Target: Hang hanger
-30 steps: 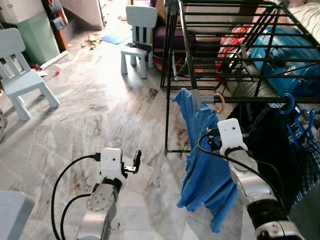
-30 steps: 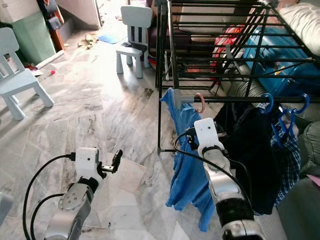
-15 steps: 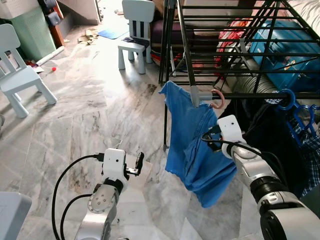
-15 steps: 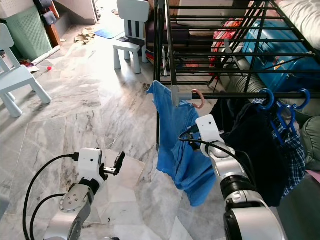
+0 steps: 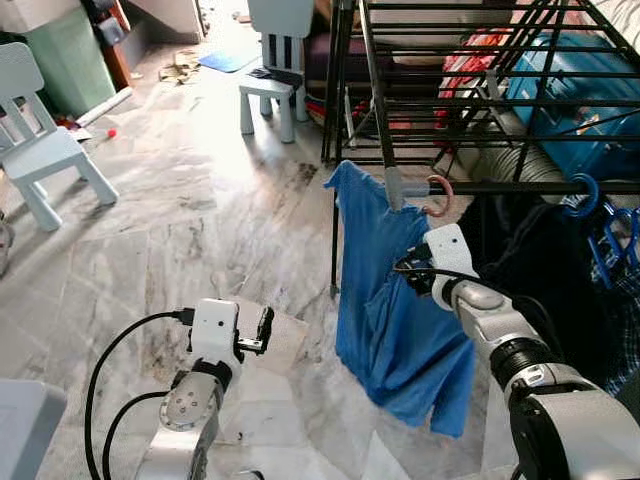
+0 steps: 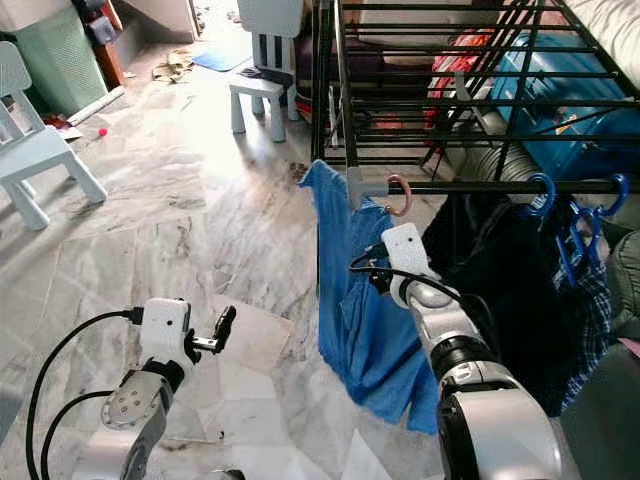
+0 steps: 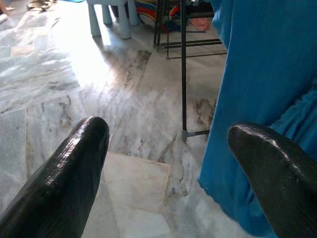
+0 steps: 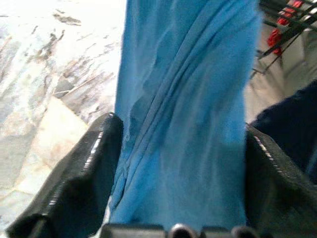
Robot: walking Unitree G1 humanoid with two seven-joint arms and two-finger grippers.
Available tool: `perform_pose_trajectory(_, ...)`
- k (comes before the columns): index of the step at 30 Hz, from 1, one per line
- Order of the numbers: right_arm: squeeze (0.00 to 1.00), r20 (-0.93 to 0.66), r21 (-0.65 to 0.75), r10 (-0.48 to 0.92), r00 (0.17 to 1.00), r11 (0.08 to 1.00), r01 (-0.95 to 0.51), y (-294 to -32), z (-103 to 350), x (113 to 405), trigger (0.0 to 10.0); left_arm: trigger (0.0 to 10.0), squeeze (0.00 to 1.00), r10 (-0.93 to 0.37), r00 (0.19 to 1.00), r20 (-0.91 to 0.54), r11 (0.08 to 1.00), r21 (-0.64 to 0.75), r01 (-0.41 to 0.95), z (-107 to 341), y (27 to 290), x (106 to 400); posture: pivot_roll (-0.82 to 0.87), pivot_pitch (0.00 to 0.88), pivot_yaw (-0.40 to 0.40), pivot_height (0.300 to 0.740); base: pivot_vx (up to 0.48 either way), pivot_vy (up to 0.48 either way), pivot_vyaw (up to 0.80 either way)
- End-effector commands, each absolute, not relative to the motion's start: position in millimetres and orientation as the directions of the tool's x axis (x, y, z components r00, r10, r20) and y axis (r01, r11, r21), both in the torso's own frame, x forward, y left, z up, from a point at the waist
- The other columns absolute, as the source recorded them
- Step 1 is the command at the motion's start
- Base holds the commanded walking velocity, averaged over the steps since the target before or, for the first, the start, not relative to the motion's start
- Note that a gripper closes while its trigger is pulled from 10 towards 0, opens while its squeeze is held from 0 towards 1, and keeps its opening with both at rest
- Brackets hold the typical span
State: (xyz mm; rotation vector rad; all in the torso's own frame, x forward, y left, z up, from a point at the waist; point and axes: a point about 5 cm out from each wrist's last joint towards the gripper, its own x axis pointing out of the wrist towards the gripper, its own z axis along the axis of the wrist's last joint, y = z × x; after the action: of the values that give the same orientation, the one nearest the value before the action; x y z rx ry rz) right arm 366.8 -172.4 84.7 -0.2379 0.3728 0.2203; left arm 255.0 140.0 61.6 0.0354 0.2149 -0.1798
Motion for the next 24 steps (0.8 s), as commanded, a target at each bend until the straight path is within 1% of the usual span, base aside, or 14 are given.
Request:
perform_pose_trajectory(1,0.00,-0.400,-0.156,0.168,0.901,0.956,-0.248,-173.9,77.5,362.6,0.0,10.0,0.00,-0.175,0.961,-0.216,0.982,0.031,0.186,63.4,141.0,252.9,0.19,0.121,0.002,0.740,0.000,0.000,0.00)
perform_pose_trajectory(12,0.00,-0.452,-0.144,0.112,0.885,0.970,-0.197,-174.1,59.9,352.8,0.0,10.0,0.00,-0.170,0.960,-0.223,0.983,0.035,0.182,63.6,140.7,256.6,0.19,0.110,0.003,0.740,0.000,0.000,0.00)
perform_pose_trajectory(24,0.00,-0.415,-0.184,0.049,0.908,0.973,-0.137,-187.6,65.8,354.8,0.0,10.0,0.00,-0.189,0.959,-0.212,0.980,0.015,0.196,63.7,129.1,263.1,0.16,0.095,-0.009,0.740,0.000,0.000,0.00)
